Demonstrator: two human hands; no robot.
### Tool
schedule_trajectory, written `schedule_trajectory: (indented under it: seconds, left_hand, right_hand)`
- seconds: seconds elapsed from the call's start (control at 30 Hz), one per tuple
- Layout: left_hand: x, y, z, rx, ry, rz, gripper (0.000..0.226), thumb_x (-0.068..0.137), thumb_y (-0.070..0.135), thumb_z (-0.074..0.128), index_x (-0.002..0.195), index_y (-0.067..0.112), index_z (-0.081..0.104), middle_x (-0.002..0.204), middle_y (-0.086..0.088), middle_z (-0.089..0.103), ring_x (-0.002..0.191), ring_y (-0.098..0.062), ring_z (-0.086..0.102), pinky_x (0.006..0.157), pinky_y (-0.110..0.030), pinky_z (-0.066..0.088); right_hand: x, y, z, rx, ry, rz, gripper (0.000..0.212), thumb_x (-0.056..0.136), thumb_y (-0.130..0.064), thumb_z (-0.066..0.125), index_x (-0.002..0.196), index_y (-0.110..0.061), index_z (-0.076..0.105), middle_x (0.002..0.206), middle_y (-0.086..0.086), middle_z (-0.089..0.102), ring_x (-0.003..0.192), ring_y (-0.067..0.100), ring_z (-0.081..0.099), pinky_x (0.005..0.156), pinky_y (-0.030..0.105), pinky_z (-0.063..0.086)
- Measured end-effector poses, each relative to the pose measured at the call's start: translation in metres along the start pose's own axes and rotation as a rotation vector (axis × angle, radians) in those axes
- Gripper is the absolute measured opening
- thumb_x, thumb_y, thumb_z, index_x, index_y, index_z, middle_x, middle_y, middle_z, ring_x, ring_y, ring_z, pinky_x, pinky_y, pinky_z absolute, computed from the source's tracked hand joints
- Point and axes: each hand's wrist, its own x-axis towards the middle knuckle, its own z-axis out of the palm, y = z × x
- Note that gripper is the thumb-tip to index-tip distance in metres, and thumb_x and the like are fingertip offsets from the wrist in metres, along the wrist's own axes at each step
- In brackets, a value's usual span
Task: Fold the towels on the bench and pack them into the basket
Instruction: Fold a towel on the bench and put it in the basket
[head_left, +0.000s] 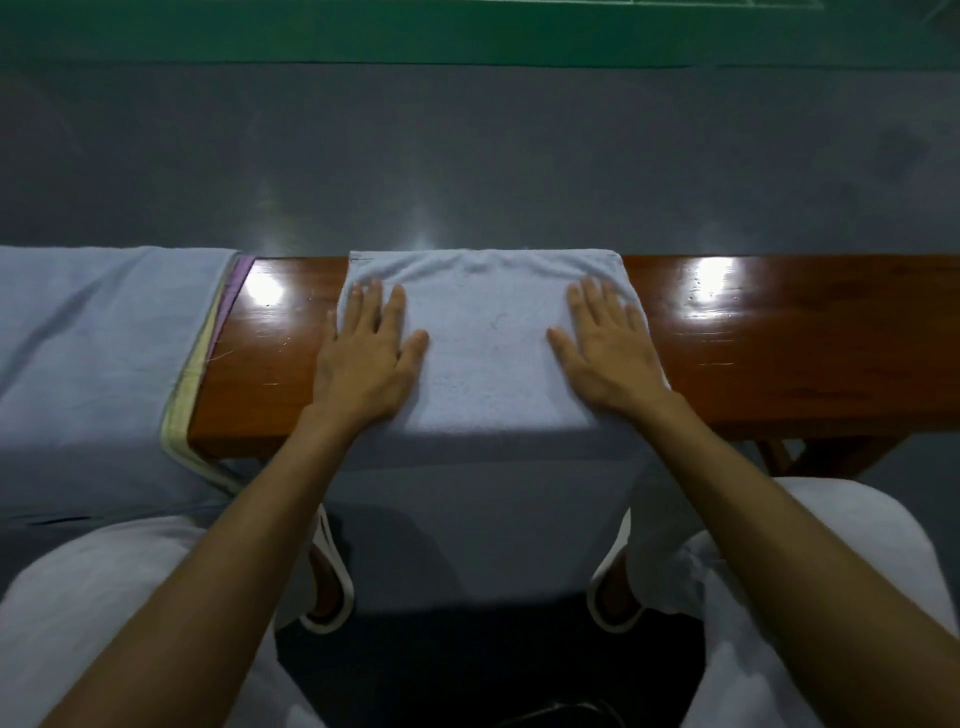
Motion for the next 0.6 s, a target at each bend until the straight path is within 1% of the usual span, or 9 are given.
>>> schedule_trajectory:
  seconds: [0.1, 0.3, 0.4, 0.53, 0.6]
  left_hand:
    - [-0.004, -0.008, -0.001, 0.020, 0.002, -0.029, 0.078, 0.103, 0.065, 0.009, 0.164, 0.020, -0.006, 0.171, -0.003, -0.015, 0.157, -0.020, -0.016, 0.123, -0.042, -0.010]
    - [-0.014, -0.006, -0.002, 0.013, 0.001, -0.035, 0.081, 0.103, 0.066, 0.011, 0.164, 0.017, -0.008, 0.171, -0.004, -0.018, 0.156, -0.021, -0.019, 0.123, -0.044, -0.009]
    - [-0.017, -0.004, -0.003, 0.000, 0.004, -0.033, 0.080, 0.103, 0.065, 0.014, 0.164, 0.017, -0.006, 0.171, -0.004, -0.018, 0.156, -0.020, -0.019, 0.126, -0.047, -0.006]
    - [-0.018, -0.005, -0.006, -0.049, 0.012, -0.015, 0.078, 0.105, 0.061, 0.020, 0.165, 0.016, -0.001, 0.172, -0.004, -0.013, 0.157, -0.020, -0.015, 0.127, -0.048, -0.004]
    - [-0.019, -0.006, -0.007, -0.123, 0.041, -0.004, 0.073, 0.107, 0.057, 0.027, 0.165, 0.016, 0.010, 0.173, -0.004, -0.004, 0.159, -0.021, -0.008, 0.127, -0.049, 0.000]
  right_hand:
    - [0.000, 0.019, -0.002, 0.007, 0.006, 0.053, 0.076, 0.105, -0.059, 0.013, 0.164, -0.013, -0.001, 0.171, 0.004, -0.008, 0.157, 0.019, -0.010, 0.128, 0.044, -0.002]
    - [-0.007, 0.019, -0.002, 0.015, 0.003, 0.037, 0.075, 0.106, -0.059, 0.014, 0.163, -0.014, -0.003, 0.171, 0.003, -0.009, 0.157, 0.017, -0.011, 0.128, 0.046, -0.003]
    - [-0.007, 0.019, -0.002, 0.019, 0.008, 0.033, 0.074, 0.106, -0.058, 0.015, 0.164, -0.014, -0.002, 0.171, 0.003, -0.010, 0.157, 0.017, -0.012, 0.128, 0.047, -0.003]
    - [-0.007, 0.021, 0.000, 0.048, 0.015, 0.025, 0.074, 0.106, -0.058, 0.017, 0.164, -0.014, -0.001, 0.171, 0.002, -0.008, 0.157, 0.018, -0.010, 0.127, 0.049, -0.003]
    - [-0.007, 0.021, -0.002, 0.111, 0.025, 0.017, 0.074, 0.107, -0.057, 0.021, 0.164, -0.016, -0.001, 0.172, 0.002, -0.005, 0.158, 0.019, -0.008, 0.127, 0.049, -0.002]
